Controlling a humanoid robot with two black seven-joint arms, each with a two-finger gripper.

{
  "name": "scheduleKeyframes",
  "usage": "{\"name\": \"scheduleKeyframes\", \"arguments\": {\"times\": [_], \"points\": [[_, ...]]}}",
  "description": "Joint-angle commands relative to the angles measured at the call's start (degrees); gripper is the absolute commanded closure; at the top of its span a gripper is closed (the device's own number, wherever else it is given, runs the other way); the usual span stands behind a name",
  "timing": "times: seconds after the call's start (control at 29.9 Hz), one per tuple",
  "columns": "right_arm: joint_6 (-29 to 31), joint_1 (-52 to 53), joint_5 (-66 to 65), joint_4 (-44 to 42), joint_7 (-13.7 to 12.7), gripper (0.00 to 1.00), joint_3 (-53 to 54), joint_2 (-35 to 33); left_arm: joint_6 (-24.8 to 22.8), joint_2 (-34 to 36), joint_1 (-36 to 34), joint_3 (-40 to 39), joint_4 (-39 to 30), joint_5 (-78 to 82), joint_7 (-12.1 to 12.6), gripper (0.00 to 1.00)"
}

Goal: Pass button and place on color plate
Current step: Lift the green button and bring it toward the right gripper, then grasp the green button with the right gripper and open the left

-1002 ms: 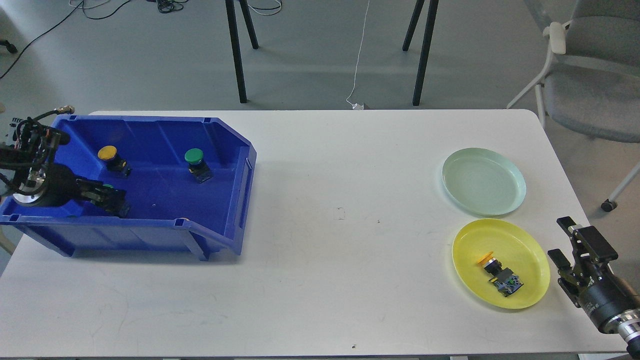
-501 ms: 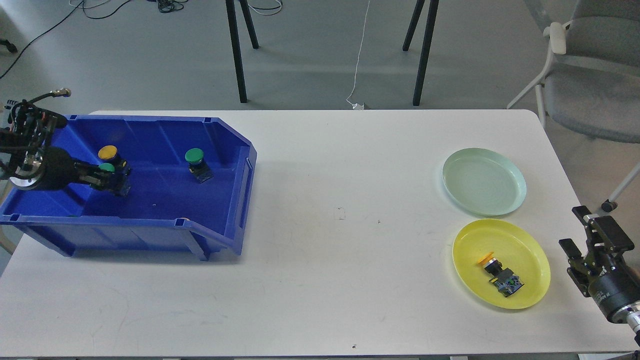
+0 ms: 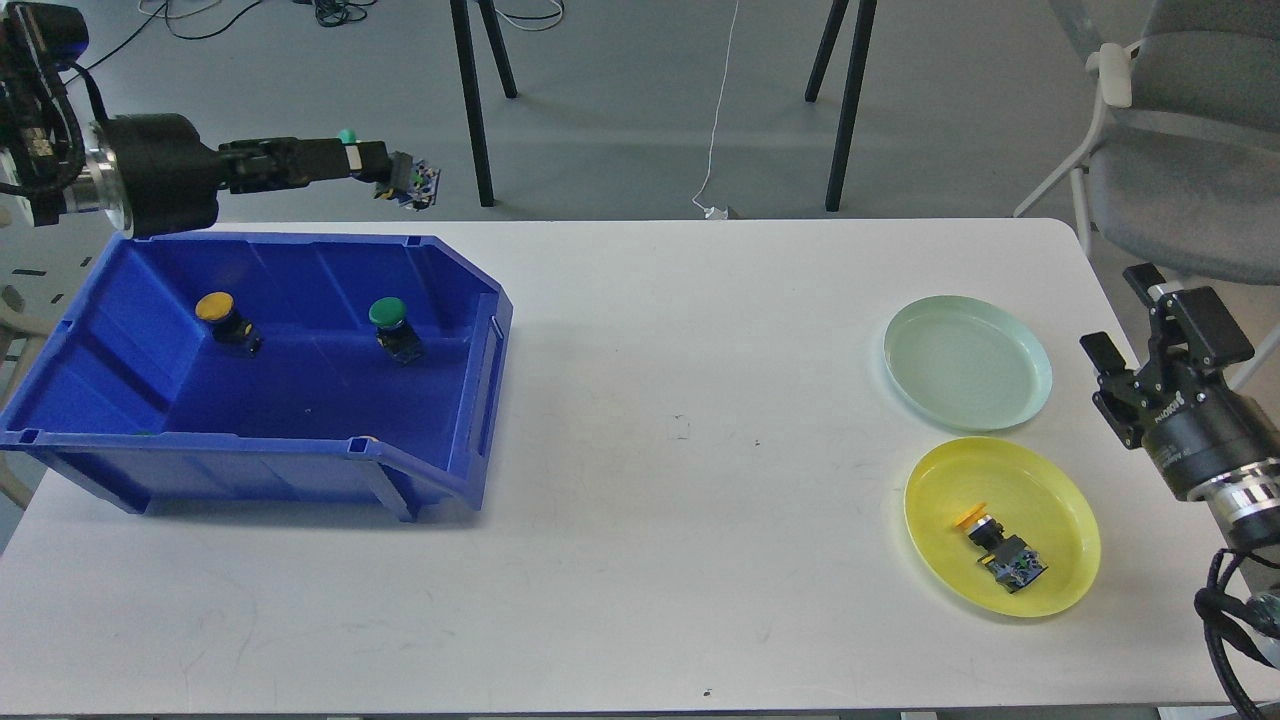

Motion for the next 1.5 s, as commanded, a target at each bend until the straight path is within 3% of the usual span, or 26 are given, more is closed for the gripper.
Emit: {"name": "scheduleKeyframes", "arguments": {"times": [0.0, 0.27, 0.77, 0.8, 0.84, 0.87, 0.94, 0.97, 1.0, 1.07, 1.47], "points": [[0.22, 12.15, 0.0, -1.01, 0.0, 0.02, -8.35, 6.68, 0.0, -8.34, 4.01, -0.28, -0.96, -8.81, -0.02, 0.94], [0.31, 23.08, 0.62, -13.23, 0.0, 0.01, -23.4, 27.52, 1.54, -21.63, 11.49, -0.72, 3.87, -9.53, -0.02, 0.94], [3.21, 21.06, 0.7, -12.88, 0.0, 0.04, -23.59, 34.66, 2.78, -24.72, 13.43, -1.51, 6.42, -11.28, -0.02, 0.93], [3.21, 20.71, 0.7, -12.79, 0.0, 0.07, -23.5, 34.66, 2.78, -24.72, 13.52, -1.51, 6.42, -11.28, -0.02, 0.93], [3.21, 20.19, 0.7, -12.53, 0.0, 0.18, -23.5, 34.66, 2.78, -24.72, 13.6, -1.51, 6.42, -11.28, -0.02, 0.93], [3.21, 19.92, 0.53, -12.27, 0.0, 0.33, -23.58, 34.66, 2.78, -24.72, 13.78, -1.51, 6.42, -11.37, -0.02, 0.93], [2.77, 19.65, 0.27, -11.83, 0.0, 0.74, -23.41, 34.66, 2.78, -24.72, 13.96, -1.6, 6.51, -11.46, -0.02, 0.93], [1.9, 19.65, 0.18, -11.83, 0.0, 0.87, -22.97, 35.09, 2.78, -24.72, 13.96, -1.6, 6.51, -11.81, -0.02, 0.93], [1.72, 19.57, 0.35, -11.57, 0.0, 0.94, -22.8, 35.18, 2.78, -24.72, 13.96, -1.51, 6.6, -12.07, -0.02, 0.93], [1.54, 18.86, 0.35, -10.25, 0.0, 0.99, -22.44, 35.18, 2.78, -24.72, 13.96, -1.6, 7.3, -12.16, -0.02, 0.94], [1.1, 17.1, 0.7, -9.37, 0.0, 0.99, -20.86, 35.36, 2.69, -24.72, 14.04, -1.6, 7.48, -12.16, -0.02, 0.93]]}}
